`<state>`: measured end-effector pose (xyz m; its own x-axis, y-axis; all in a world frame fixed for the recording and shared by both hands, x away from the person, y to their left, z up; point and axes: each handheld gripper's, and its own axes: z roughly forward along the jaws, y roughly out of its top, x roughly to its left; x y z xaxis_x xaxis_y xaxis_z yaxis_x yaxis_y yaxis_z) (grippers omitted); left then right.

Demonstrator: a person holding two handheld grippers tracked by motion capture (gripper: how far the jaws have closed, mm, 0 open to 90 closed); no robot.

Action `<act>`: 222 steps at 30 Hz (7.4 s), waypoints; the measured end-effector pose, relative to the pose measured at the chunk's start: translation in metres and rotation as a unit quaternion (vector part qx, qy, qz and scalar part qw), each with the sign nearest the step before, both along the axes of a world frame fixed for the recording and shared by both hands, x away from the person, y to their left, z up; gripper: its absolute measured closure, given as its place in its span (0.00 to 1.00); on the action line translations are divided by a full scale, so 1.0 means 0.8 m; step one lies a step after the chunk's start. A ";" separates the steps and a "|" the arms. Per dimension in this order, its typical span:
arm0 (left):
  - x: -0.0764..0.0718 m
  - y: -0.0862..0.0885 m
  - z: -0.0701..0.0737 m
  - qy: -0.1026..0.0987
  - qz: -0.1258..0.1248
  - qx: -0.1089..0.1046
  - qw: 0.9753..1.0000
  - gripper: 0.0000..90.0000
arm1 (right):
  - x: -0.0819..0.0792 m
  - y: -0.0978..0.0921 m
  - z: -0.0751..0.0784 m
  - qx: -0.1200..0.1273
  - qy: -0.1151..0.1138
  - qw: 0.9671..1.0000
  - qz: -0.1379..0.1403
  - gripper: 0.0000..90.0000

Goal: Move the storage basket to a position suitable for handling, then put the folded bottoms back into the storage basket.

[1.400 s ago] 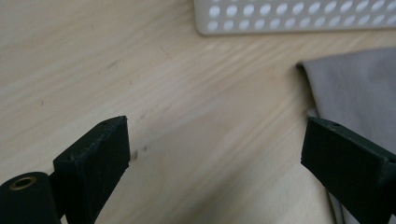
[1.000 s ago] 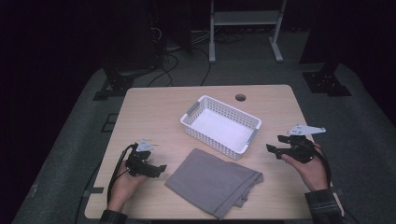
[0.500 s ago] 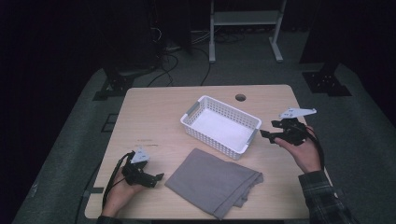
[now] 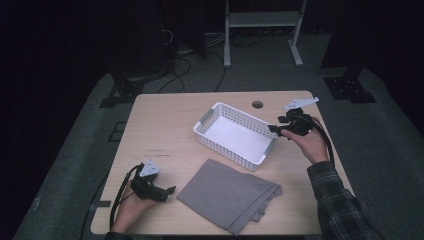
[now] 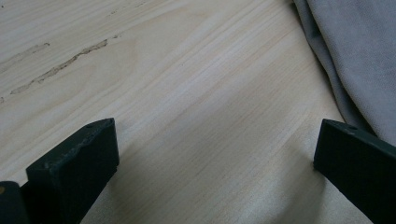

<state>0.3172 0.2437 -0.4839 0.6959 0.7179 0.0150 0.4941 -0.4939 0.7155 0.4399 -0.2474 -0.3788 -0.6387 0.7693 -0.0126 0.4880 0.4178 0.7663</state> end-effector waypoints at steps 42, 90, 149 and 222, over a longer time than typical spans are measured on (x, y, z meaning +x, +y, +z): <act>0.002 -0.003 0.000 -0.001 0.021 0.000 1.000 0.00 | 0.087 0.042 -0.034 -0.053 0.081 0.995 0.017 0.91; 0.001 -0.004 0.000 0.000 0.015 0.000 1.000 0.00 | -0.003 -0.093 -0.003 -0.026 0.074 0.992 -0.095 0.76; 0.001 -0.004 0.000 0.000 0.016 0.000 1.000 0.00 | -0.115 0.029 -0.035 -0.029 0.072 0.997 -0.010 0.93; 0.006 -0.004 0.000 0.000 0.016 0.000 1.000 0.00 | -0.159 0.156 -0.057 -0.006 0.059 0.990 0.130 0.10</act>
